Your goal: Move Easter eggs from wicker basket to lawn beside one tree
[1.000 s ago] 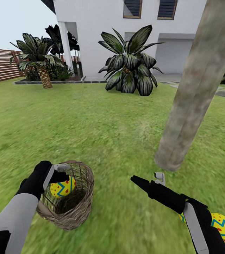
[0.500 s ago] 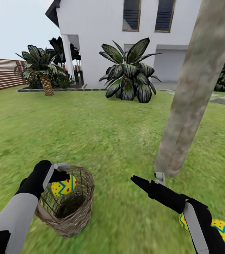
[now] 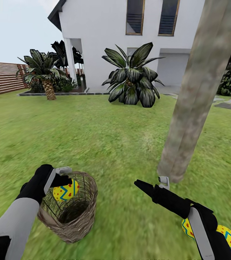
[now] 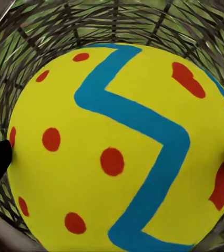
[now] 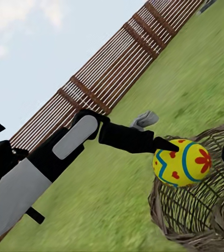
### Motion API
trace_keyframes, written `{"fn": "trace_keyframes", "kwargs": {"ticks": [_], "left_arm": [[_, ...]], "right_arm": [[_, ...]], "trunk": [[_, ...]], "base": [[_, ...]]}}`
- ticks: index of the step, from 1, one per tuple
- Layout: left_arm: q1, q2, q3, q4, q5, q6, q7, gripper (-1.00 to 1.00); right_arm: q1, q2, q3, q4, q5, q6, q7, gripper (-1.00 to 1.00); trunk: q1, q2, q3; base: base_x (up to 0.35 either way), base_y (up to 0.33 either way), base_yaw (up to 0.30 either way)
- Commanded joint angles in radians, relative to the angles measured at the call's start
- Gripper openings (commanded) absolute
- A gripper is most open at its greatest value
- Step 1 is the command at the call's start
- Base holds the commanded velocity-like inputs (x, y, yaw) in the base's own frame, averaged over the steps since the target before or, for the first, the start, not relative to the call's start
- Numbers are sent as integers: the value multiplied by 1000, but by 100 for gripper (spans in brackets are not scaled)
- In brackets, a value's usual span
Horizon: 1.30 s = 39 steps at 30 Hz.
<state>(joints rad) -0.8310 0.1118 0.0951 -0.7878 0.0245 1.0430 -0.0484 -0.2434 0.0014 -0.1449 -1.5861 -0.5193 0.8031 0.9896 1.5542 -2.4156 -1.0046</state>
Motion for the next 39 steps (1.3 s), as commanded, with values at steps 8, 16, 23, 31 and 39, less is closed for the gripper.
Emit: {"fn": "trace_keyframes", "kwargs": {"ticks": [8,16,23,31,39], "left_arm": [[1,-1,1,-8,-1,4,-2,-100],[2,-1,-5,-11,3,4,-2,-100],[7,-2,-8,-94,3,4,-2,-100],[9,-5,-7,-324,1,4,-2,-100],[17,-11,-10,-482,-4,4,-2,-100]], "right_arm": [[-1,0,-1,0,-2,5,1,100],[-1,0,-1,0,-2,5,1,100],[-1,0,-1,0,-2,4,1,100],[-1,0,-1,0,-2,4,1,100],[-1,0,0,0,-2,2,1,100]], "trunk": [[-31,56,24],[-62,112,49],[-89,161,71],[-119,217,96],[-127,231,103]], "base": [[-114,-14,0],[-151,-1,0],[-110,0,0],[-4,0,0],[0,0,-2]]}}
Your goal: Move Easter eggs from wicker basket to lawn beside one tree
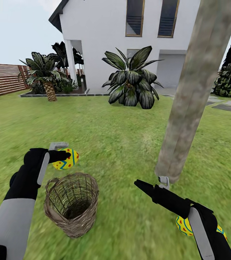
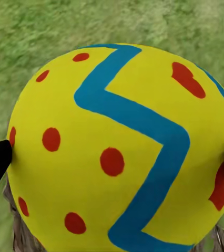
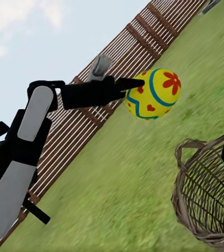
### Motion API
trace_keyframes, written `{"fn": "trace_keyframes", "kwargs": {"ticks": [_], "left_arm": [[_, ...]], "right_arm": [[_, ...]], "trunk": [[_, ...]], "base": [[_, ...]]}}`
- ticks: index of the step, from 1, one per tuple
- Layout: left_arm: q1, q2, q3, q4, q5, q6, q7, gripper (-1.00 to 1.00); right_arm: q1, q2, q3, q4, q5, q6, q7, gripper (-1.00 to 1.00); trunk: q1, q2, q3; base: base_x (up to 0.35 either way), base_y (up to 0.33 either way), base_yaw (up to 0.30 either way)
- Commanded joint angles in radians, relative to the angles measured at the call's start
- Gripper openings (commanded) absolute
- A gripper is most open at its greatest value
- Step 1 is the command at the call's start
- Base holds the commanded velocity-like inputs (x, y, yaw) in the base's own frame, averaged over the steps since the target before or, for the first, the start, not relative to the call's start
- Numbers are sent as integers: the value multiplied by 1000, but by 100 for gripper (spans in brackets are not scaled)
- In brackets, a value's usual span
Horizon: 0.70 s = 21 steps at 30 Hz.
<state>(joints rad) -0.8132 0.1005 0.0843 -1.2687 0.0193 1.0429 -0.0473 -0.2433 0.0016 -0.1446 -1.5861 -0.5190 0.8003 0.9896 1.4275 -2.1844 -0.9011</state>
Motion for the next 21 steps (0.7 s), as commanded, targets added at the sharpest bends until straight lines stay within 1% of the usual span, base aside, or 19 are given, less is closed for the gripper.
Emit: {"fn": "trace_keyframes", "kwargs": {"ticks": [1,4,7,21], "left_arm": [[0,0,1,-3,1,4,-3,-100],[0,1,0,-11,1,4,-3,-100],[0,1,-1,-15,1,4,-3,-100],[2,0,-1,-24,-1,4,-3,-100]], "right_arm": [[-1,0,-1,0,-3,5,1,100],[-1,0,-1,0,-3,5,1,100],[-1,0,-1,0,-3,5,1,100],[-1,0,0,0,-3,7,1,100]], "trunk": [[0,0,-1],[0,0,2],[0,0,4],[0,0,18]], "base": [[0,0,-71],[0,-13,-173],[0,-162,-225],[0,-269,-245]]}}
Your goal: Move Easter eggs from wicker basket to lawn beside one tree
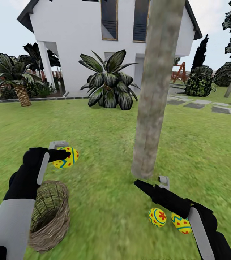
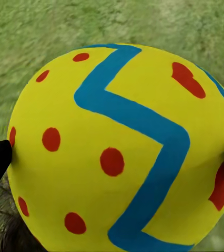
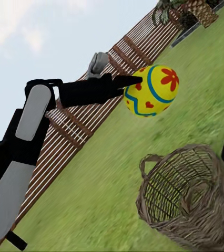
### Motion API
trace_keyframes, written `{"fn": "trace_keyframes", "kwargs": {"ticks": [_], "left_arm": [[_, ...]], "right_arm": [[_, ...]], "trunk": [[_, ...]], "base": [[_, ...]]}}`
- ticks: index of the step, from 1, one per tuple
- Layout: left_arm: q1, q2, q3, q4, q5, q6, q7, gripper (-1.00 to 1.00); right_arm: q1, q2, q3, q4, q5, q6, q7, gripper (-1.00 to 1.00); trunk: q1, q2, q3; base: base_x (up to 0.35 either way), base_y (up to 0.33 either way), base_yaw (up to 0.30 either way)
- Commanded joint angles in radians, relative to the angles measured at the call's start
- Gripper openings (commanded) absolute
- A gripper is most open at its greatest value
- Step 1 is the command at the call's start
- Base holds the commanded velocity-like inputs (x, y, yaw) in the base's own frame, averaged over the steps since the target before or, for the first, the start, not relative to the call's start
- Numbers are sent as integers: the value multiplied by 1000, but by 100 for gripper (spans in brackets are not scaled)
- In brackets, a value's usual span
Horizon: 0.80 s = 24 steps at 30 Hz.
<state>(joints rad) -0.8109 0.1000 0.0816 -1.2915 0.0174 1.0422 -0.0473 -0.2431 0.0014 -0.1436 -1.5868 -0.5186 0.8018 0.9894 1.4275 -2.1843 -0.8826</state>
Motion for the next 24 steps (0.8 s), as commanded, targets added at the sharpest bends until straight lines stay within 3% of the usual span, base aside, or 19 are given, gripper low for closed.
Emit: {"fn": "trace_keyframes", "kwargs": {"ticks": [1,13,15,20,24], "left_arm": [[-1,0,1,-1,1,5,-3,-100],[-2,-1,1,23,0,5,-2,-100],[-3,-2,-1,67,0,5,-2,-100],[-4,-1,-2,277,0,5,-2,-100],[-9,-2,-1,373,0,5,-2,-100]], "right_arm": [[-1,0,-1,1,-3,5,2,100],[-1,0,-2,1,-3,5,2,100],[-1,0,-2,1,-3,5,2,100],[-1,0,-2,1,-3,5,2,100],[-1,0,-2,1,-3,5,2,100]], "trunk": [[0,0,0],[0,0,11],[0,0,13],[0,0,18],[0,0,22]], "base": [[0,-278,-247],[0,-277,-247],[0,-199,-247],[0,-53,-247],[0,-7,-247]]}}
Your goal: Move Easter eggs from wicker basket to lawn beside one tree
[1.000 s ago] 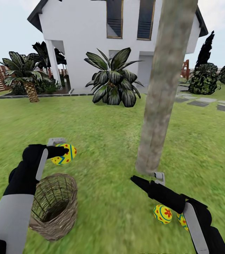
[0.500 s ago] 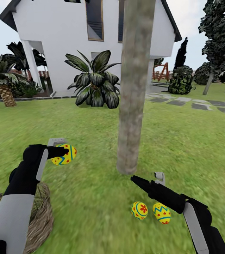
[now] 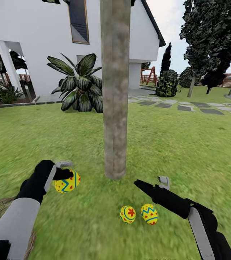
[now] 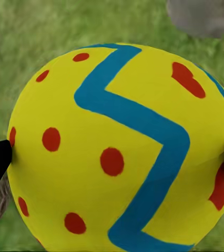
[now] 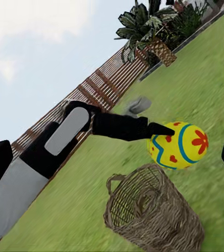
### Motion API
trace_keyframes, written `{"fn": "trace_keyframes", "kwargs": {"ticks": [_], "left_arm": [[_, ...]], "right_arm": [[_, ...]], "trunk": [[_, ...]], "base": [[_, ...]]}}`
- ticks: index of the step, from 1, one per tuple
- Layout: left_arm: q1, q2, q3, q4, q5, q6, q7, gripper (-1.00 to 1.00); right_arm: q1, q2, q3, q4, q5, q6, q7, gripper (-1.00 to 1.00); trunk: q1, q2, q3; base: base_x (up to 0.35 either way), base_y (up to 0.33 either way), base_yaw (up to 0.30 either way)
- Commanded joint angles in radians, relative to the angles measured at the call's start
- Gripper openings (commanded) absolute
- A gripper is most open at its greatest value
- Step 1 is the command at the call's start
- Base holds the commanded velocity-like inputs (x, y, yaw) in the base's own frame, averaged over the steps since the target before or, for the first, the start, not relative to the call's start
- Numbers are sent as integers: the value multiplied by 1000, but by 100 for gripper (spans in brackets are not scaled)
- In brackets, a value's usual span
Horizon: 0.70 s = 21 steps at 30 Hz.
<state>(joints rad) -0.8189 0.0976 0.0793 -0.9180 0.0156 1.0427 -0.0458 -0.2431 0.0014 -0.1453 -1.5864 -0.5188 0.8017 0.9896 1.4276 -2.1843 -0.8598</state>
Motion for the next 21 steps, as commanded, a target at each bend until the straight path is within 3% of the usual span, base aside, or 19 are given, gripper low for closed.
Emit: {"fn": "trace_keyframes", "kwargs": {"ticks": [1,7,13,21], "left_arm": [[-2,0,2,19,1,4,-3,-100],[-12,-8,3,135,5,4,-3,-100],[-12,-15,3,151,5,4,-3,-100],[-13,-25,3,155,3,4,-2,-100]], "right_arm": [[-1,0,0,0,-3,5,1,100],[-1,0,0,0,-3,5,1,100],[-1,0,0,0,-3,5,1,100],[-1,0,0,0,-3,5,1,100]], "trunk": [[0,0,0],[0,0,6],[0,0,11],[0,0,19]], "base": [[0,-2,-247],[0,0,-247],[-69,-15,-247],[-16,-156,-237]]}}
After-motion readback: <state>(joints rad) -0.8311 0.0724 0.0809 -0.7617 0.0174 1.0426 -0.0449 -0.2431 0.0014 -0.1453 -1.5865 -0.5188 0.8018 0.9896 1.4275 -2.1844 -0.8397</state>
